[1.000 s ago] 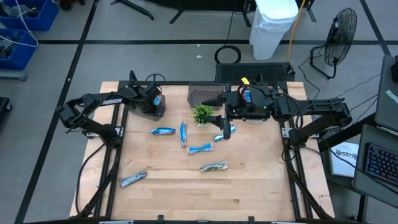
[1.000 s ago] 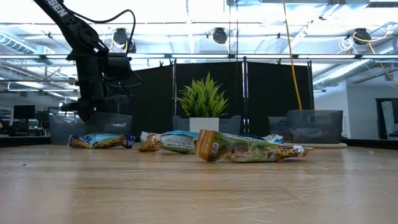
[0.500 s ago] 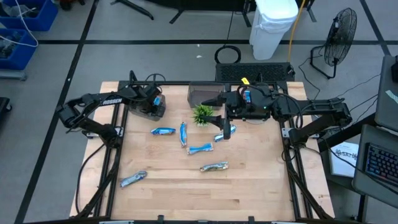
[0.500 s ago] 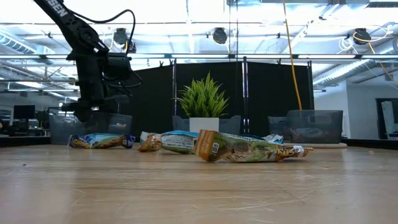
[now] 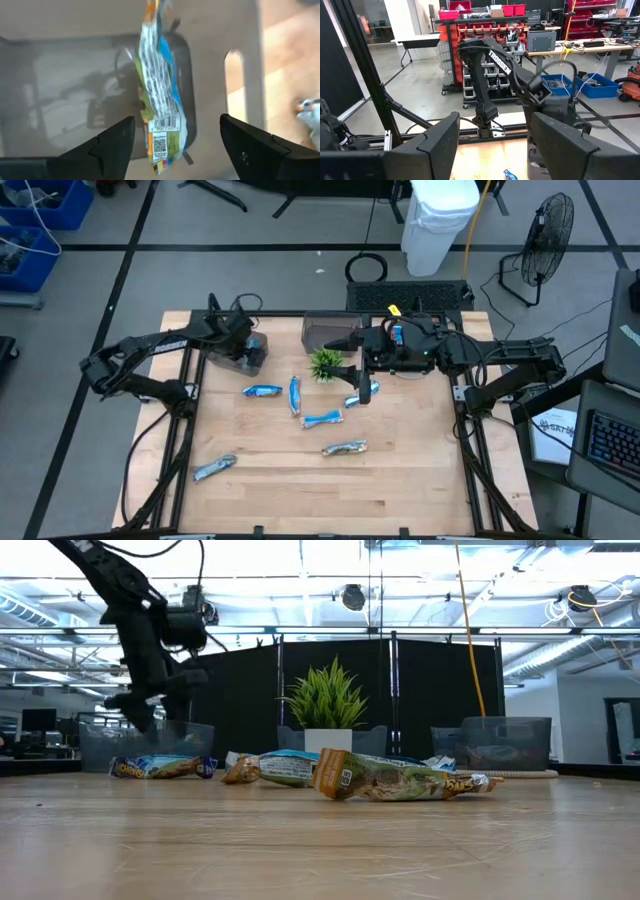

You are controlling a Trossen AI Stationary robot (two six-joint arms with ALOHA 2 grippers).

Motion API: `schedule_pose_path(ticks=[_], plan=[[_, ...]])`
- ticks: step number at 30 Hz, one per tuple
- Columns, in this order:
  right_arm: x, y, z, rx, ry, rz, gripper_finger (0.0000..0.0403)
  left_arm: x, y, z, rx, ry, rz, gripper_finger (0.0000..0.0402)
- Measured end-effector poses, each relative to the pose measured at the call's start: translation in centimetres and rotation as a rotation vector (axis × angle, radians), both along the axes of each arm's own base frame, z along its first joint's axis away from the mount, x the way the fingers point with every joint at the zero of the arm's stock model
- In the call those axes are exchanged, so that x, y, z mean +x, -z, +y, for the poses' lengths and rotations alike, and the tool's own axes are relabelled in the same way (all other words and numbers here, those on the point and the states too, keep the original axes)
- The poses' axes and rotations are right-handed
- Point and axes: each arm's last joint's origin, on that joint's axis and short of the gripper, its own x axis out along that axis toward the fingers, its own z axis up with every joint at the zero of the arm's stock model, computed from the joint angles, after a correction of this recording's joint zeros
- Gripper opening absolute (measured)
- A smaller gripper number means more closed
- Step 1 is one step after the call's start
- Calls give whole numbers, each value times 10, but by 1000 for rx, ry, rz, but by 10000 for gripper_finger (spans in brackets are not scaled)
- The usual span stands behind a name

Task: Pick and place Granola Bars by type
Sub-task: Put the yellow granola bar into the left black bin

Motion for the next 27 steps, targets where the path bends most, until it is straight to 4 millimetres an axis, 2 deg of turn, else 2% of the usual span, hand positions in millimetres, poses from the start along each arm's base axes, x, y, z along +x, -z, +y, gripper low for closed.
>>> schedule_pose_path(ticks=[6,10,13,21,27], plan=[[0,0,0,0,0,0,238,-5,-39,-3,108,-3,-65,288],[0,0,0,0,0,-1,238,-4,-80,-7,201,61,-175,274],[0,0,0,0,0,-1,238,-4,-119,-13,286,141,-305,266],[0,0,0,2,0,-1,238,-15,-225,-47,564,377,-590,258],[0,0,0,2,0,2,238,-22,-280,-81,693,657,-790,258]])
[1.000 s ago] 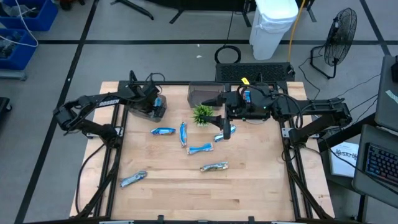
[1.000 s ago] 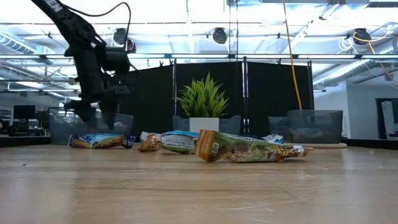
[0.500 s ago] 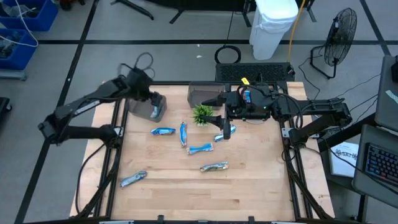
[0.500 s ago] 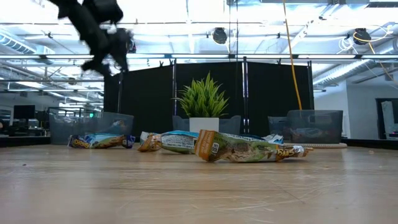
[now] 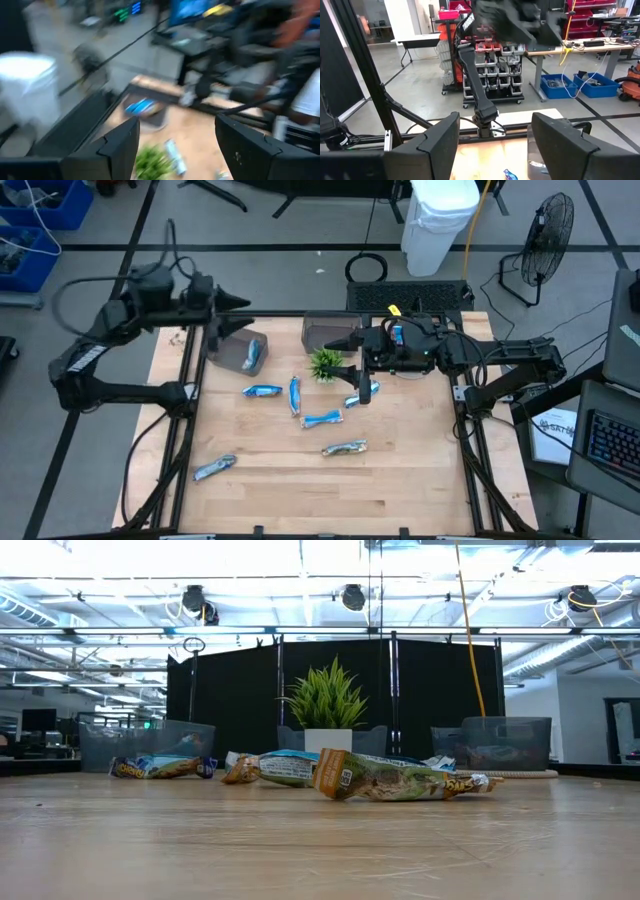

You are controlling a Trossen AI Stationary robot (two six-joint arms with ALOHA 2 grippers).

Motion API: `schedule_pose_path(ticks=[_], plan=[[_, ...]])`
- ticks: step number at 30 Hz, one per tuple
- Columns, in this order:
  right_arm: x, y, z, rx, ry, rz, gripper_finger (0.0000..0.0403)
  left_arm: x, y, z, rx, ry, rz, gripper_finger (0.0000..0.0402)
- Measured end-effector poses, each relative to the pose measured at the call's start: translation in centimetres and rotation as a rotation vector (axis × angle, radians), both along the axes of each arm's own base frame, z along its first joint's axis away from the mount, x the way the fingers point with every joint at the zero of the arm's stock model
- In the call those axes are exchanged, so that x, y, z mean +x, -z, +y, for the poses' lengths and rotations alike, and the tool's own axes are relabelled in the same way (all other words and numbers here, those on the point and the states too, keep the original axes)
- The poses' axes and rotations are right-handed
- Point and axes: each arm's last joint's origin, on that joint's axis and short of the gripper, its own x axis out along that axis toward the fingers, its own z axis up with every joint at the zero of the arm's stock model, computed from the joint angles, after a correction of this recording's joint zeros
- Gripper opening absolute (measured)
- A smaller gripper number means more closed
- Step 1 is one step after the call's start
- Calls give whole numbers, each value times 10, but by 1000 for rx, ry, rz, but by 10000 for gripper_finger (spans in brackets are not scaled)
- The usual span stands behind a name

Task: Pick and place Granola Bars by type
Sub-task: Put the yellow granola bar into the left black bin

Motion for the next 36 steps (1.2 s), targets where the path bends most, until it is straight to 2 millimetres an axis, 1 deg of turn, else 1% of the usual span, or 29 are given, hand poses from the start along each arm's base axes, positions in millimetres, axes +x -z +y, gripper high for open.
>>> schedule_pose_path(ticks=[2,5,7,10,13,20,28,36], plan=[[0,1,0,-1,0,13,238,-1,-10,-10,29,59,-39,257],[-1,4,0,-9,-1,38,238,2,-17,-22,46,139,-86,257],[-1,6,0,-12,-1,65,238,5,-16,-29,46,190,-85,257],[-2,13,0,-26,-2,138,238,19,-10,-38,25,257,-39,257],[-6,19,0,-42,-5,216,238,36,-1,-46,5,283,29,257],[-11,29,-1,-26,0,327,238,80,20,-60,-16,305,139,257],[-19,39,-1,-41,-2,463,238,126,59,-72,-115,336,308,257],[-35,47,-3,-68,-8,617,238,164,102,-98,-156,390,497,257]])
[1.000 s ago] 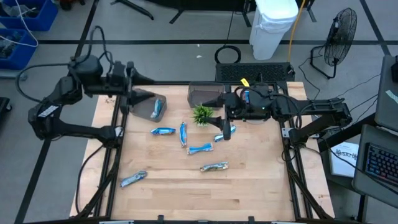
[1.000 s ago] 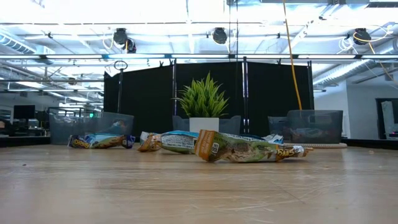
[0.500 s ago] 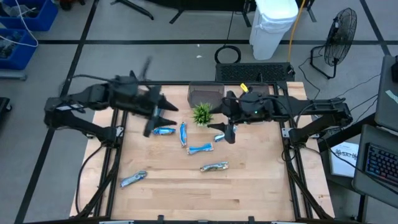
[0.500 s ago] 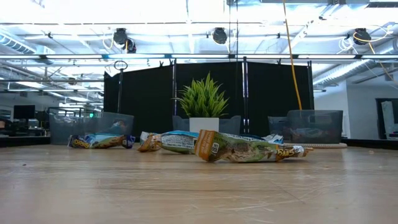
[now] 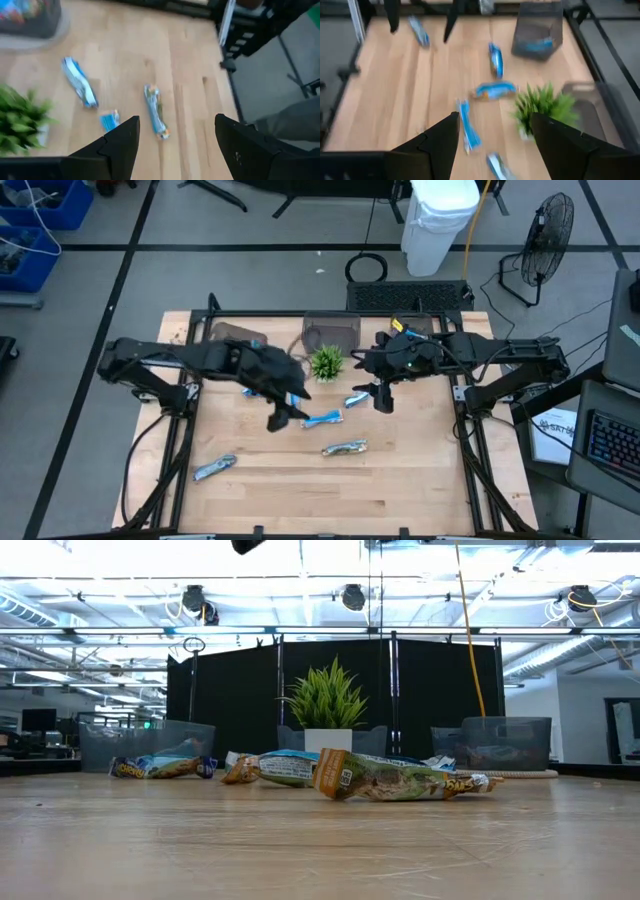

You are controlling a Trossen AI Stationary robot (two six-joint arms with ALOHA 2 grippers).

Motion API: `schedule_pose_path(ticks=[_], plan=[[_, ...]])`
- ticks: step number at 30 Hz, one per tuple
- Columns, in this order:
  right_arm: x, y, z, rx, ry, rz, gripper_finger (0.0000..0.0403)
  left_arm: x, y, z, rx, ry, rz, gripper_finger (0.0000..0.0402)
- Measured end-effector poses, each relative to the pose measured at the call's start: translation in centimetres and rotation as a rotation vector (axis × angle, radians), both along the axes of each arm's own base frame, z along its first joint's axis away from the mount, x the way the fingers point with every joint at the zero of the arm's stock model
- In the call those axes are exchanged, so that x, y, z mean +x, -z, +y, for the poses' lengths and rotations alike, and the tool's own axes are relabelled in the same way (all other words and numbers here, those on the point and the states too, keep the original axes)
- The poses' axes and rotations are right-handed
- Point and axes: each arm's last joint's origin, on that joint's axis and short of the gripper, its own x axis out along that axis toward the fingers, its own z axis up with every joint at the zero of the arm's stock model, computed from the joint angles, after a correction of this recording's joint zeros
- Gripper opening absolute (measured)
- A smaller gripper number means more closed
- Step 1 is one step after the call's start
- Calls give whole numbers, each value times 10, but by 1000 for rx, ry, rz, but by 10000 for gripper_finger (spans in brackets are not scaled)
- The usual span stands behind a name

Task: Pick and place Granola Bars by type
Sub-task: Put the yellow granola bar into the left black bin

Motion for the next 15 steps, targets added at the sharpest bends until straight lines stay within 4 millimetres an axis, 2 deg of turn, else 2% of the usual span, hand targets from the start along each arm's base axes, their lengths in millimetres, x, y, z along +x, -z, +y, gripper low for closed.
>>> schedule_pose_path(ticks=[8,15], plan=[[-7,7,-5,-56,-30,107,238,30,42,-23,65,-32,131,257],[-8,7,-5,-66,-37,114,238,49,76,-36,94,-57,224,257]])
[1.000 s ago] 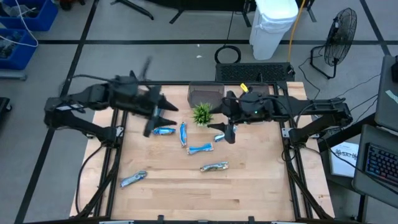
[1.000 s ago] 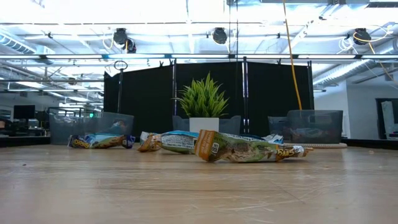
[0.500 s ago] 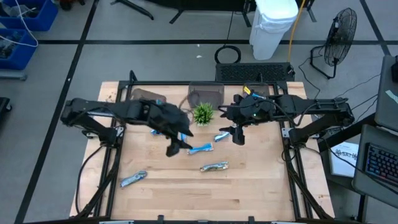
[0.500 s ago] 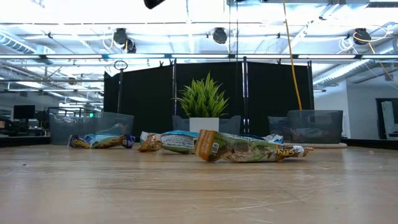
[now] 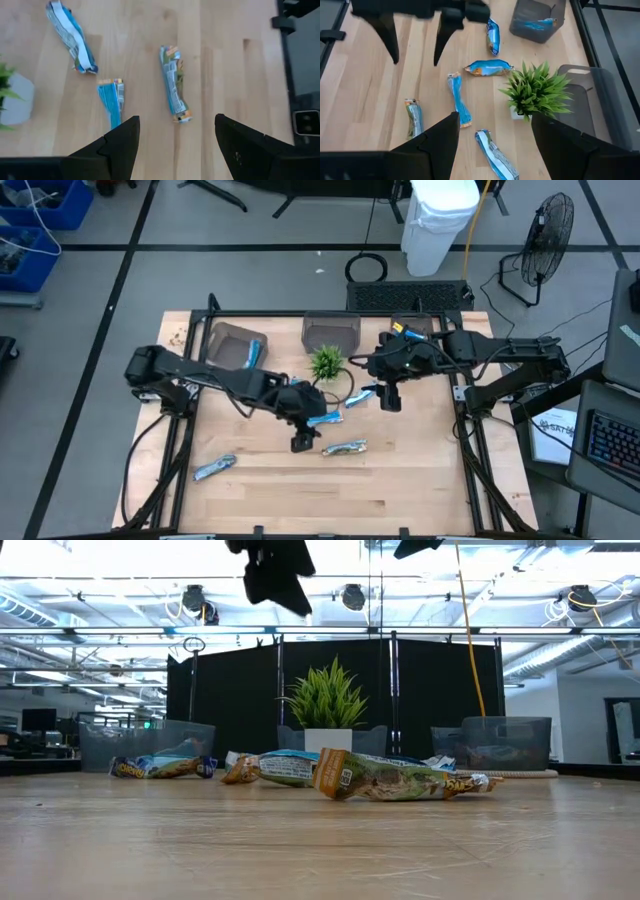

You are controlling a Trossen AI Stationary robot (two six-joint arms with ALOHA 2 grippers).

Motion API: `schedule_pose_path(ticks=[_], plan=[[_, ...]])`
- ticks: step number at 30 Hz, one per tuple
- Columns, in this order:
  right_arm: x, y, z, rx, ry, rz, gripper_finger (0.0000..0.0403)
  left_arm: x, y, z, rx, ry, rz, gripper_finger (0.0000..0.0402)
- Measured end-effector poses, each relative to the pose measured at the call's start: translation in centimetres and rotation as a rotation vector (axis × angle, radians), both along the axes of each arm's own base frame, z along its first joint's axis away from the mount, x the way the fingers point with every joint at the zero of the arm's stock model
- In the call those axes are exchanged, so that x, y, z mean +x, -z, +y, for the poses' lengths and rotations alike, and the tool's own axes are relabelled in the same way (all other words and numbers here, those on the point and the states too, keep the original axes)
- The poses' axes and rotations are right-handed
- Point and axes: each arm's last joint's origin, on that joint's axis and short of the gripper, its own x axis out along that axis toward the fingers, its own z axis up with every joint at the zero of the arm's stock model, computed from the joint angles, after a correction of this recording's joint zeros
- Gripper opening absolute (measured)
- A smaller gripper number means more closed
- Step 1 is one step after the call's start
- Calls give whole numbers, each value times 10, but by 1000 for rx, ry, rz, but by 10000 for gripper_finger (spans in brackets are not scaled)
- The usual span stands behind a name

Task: Pick and place Granola Bars by type
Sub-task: Put the yellow granola bar into the left black bin

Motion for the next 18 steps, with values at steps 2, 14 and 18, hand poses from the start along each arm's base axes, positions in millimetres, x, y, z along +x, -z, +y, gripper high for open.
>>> schedule_pose_path(ticks=[2,14,18], plan=[[0,0,0,0,0,0,238,4,7,-4,17,-9,9,257],[0,0,-2,-32,26,2,238,31,45,-17,83,-57,-7,257],[-1,1,-4,-103,36,19,238,37,63,-23,87,-51,36,257]])
